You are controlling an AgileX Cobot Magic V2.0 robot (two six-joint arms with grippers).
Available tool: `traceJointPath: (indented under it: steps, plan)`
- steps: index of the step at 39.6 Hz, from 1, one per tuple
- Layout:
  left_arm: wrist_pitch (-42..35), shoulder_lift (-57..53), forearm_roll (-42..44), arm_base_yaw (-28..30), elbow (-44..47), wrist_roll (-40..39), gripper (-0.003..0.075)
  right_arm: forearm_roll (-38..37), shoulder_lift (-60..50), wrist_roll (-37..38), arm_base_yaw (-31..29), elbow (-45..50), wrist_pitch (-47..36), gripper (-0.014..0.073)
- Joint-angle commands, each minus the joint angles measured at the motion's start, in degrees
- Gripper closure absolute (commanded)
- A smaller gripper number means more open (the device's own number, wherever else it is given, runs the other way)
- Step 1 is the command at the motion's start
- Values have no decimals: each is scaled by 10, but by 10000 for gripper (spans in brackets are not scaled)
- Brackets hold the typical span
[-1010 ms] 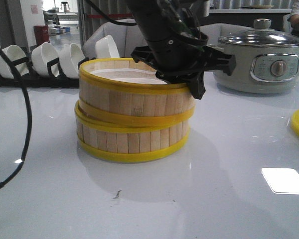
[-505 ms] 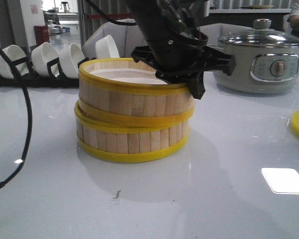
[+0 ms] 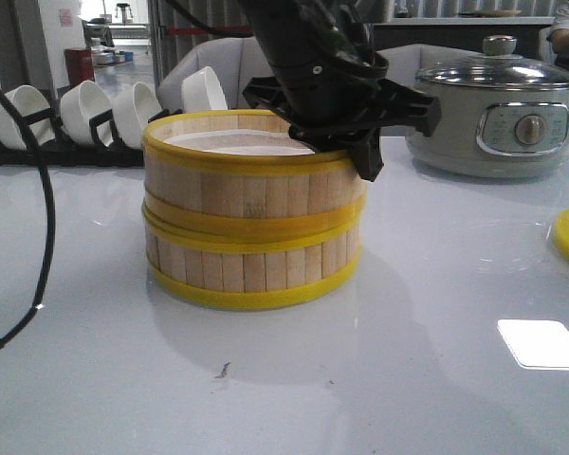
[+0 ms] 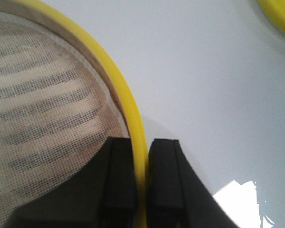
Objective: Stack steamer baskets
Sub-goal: 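Lower the held basket onto the centre basket and seat it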
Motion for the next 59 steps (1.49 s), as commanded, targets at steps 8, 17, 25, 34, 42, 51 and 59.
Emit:
traceJointPath:
  steps: [8,17,25,34,42,51,59]
  plan:
    - [-27,-45,10,2,-19,-16,634,-2,-4,-2,0,-22,-37,190]
    - [-22,-45,10,2,-19,-16,634,-2,-4,-2,0,-22,-37,190]
    - [-22,-45,10,2,-19,-17,634,-2,-4,-2,0,-22,-37,190]
    - [-19,-45,10,2,-19,-17,634,-2,-4,-2,0,-22,-37,190]
    - [-8,-45,10,2,-19,-20,634,-2,-4,-2,0,-22,-37,190]
    - [-6,-45,10,2,-19,-29,634,-2,-4,-2,0,-22,-37,190]
    - [-7,-45,10,2,-19,-29,634,-2,-4,-2,0,-22,-37,190]
